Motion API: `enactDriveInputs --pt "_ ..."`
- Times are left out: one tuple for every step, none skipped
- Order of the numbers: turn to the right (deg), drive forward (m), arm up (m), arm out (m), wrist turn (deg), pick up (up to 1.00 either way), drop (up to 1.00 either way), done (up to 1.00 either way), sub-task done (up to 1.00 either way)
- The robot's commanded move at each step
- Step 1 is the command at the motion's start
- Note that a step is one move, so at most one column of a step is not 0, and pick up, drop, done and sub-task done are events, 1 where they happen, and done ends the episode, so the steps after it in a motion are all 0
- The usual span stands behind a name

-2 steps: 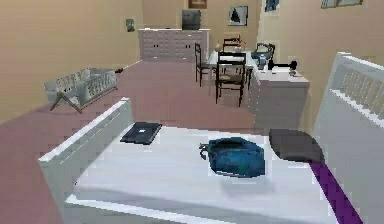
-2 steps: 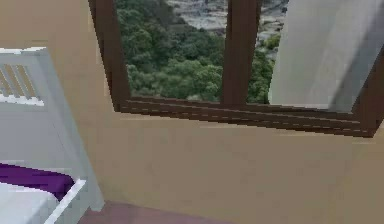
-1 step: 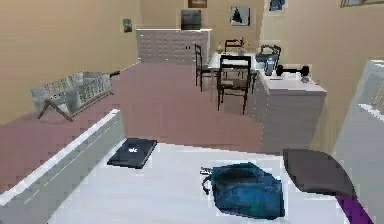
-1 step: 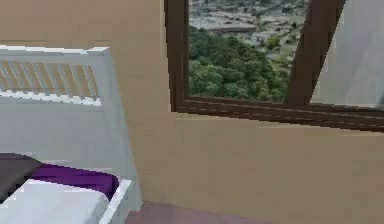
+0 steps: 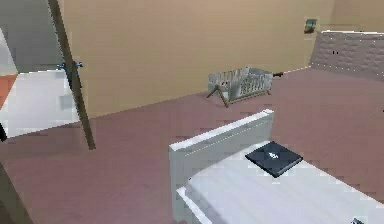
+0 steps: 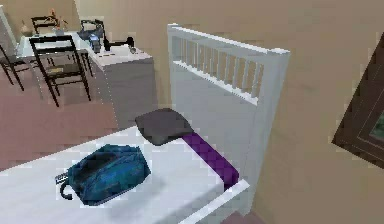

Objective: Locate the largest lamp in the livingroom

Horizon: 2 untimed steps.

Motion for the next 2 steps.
enactDriveInputs --pt "-3.0 0.00 0.00 0.00 0.0 0.00 0.00 0.00 0.00" --pt "0.0 0.20 0.00 0.00 0.0 0.00 0.00 0.00 0.00"
